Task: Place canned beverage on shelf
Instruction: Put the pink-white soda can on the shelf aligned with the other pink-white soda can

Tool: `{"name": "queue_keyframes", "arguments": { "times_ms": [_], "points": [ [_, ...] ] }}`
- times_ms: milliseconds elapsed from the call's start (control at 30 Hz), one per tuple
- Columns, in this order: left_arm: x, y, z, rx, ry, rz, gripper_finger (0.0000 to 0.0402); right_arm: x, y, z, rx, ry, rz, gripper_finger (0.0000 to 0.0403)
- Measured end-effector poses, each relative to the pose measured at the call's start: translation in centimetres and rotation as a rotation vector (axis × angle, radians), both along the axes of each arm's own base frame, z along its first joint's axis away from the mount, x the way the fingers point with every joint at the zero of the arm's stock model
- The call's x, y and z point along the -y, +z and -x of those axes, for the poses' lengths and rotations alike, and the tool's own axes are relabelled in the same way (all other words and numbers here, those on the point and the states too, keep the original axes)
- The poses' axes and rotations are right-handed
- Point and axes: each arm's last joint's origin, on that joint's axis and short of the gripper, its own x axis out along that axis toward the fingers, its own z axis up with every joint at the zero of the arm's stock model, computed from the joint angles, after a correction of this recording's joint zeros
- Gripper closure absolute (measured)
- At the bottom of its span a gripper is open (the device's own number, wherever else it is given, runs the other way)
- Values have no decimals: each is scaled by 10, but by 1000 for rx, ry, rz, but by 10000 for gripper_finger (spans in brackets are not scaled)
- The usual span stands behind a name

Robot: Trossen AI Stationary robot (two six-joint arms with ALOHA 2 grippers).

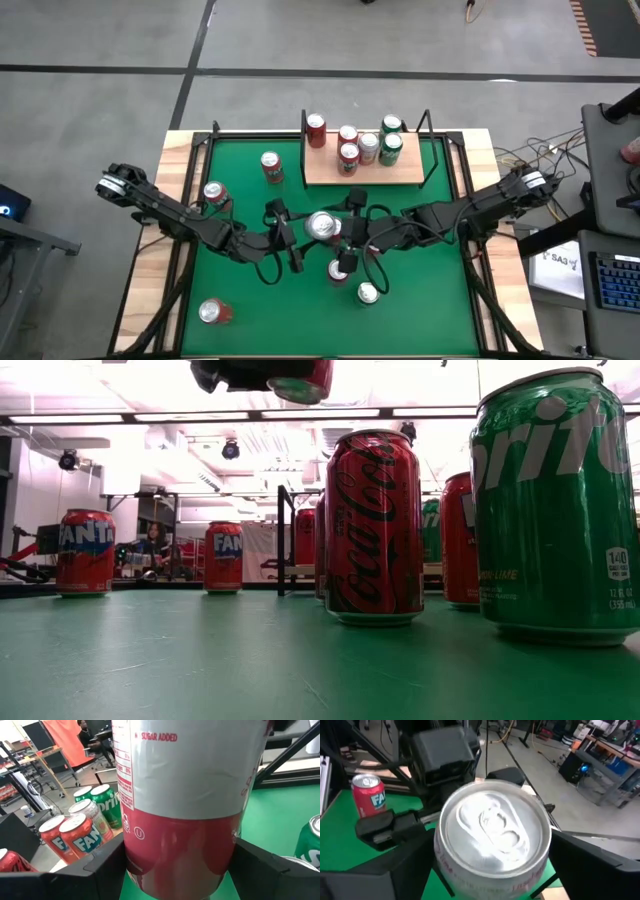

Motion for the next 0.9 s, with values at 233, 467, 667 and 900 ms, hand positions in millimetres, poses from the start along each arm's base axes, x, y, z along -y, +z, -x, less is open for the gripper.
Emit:
{"name": "queue_keyframes", "arguments": {
  "times_ms": [233, 467, 667, 900],
  "points": [
    [1, 0, -1, -15, -57, -8, 67, 1, 1, 1, 9, -26, -28, 126],
    [4, 1, 1, -36, -97, -46, 34, 7, 18, 19, 11, -9, -54, 126],
    [5, 12, 11, -42, -126, -89, 65, 25, 41, 54, 4, -81, -79, 126],
    [-5, 41, 31, -1, -114, -173, 68, 46, 50, 85, -19, -124, -118, 126]
  ]
}}
